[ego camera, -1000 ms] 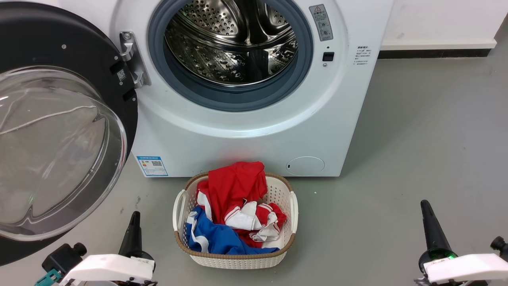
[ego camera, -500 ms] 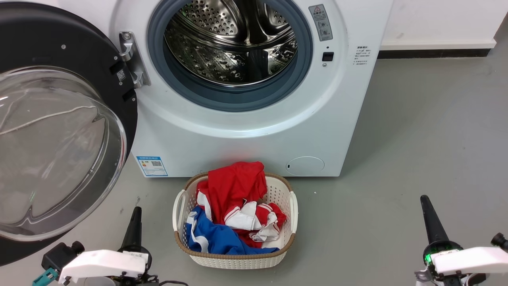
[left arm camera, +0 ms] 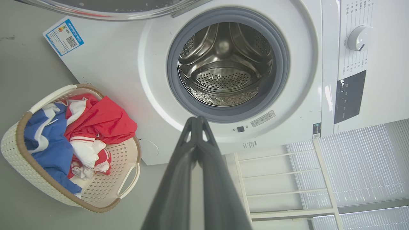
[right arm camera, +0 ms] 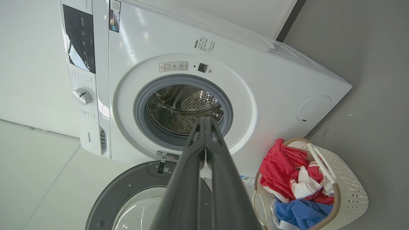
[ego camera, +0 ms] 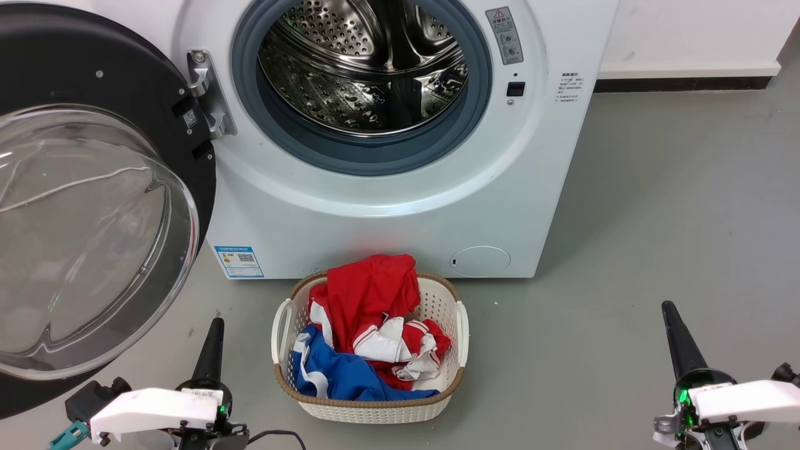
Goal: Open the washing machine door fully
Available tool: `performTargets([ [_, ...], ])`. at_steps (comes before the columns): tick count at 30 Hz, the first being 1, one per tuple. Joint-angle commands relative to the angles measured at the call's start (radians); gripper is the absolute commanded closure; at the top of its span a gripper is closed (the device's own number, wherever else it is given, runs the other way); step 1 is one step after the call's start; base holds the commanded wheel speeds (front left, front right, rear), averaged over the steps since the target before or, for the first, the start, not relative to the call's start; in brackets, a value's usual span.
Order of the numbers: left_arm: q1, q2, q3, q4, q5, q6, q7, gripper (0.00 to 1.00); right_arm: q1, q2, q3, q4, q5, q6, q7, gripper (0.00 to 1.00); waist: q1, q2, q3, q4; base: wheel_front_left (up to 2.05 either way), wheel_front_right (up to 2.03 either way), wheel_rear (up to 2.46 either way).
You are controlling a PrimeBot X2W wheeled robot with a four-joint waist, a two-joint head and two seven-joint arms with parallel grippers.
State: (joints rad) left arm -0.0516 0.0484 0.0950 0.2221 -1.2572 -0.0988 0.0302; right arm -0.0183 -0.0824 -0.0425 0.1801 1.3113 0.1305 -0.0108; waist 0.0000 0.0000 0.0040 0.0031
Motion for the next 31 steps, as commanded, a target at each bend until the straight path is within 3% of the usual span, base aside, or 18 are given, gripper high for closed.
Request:
performTargets([
  [1, -0.025, 0.003, 0.003, -0.002, -0.027, -0.008, 0.007, 1.0, -0.028, -0.005, -0.004, 0.0, 0.026, 0.0, 0.007, 1.0, 0.0, 0.0, 0.0, 0.0, 0.0, 0.0, 0.0],
  [31, -0.054, 0.003, 0.017, 0.018, -0.271, -0.027, 0.066, 1.0, -0.078, 0.001, -0.025, 0.048, 0.257, 0.0, 0.072, 1.0, 0.0, 0.0, -0.001, -0.002, 0.0, 0.0, 0.0],
])
